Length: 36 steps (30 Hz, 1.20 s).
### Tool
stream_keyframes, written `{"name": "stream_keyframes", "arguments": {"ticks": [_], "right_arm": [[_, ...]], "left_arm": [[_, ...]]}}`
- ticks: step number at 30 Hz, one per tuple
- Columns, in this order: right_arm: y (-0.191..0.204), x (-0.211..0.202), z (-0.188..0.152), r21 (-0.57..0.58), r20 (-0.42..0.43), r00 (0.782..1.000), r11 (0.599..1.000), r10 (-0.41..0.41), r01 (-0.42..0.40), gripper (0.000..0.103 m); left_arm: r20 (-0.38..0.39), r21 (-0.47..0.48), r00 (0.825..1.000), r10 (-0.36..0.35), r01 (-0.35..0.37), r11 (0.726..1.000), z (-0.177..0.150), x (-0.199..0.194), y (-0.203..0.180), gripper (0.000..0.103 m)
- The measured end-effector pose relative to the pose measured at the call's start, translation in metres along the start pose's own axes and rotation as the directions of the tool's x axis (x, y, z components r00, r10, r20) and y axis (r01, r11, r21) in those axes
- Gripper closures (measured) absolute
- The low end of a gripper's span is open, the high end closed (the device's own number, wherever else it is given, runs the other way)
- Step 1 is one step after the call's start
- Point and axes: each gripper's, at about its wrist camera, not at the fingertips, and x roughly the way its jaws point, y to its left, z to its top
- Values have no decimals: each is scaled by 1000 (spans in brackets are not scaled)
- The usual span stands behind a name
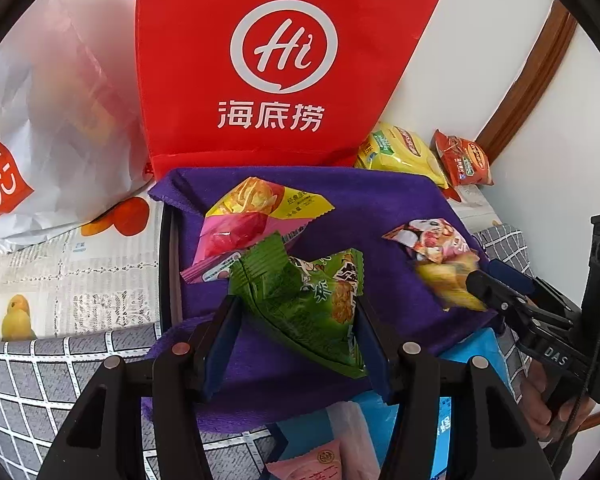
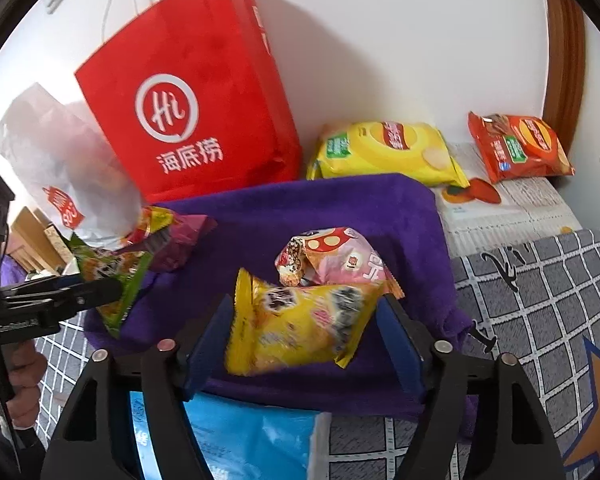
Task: Organize snacks
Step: 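Lower the yellow and green bags onto the purple towel and open both grippers, then withdraw both grippers from the towel toward the remaining snack pile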
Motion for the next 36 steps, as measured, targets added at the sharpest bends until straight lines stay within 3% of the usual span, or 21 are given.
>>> {"name": "stream_keyframes", "arguments": {"ticks": [6, 15, 28, 36], "right_arm": [[6, -17, 5, -2, 25, 1000, 1000, 5, -5, 25], [10, -58, 2, -2, 54, 997, 999, -47, 47, 25], [13, -111, -28, -23, 59, 990, 992, -126, 127, 25], [23, -128, -46, -32, 56, 988, 989, -142, 144, 25]], "left_arm": [[25, 1, 999, -44, 44, 999, 1, -12, -5, 32], [75, 15, 995, -61, 60, 998, 5, -42, -12, 31], [158, 75, 983, -91, 80, 994, 0, -91, -33, 30], [148, 74, 986, -70, 60, 995, -18, -111, -36, 31]]}}
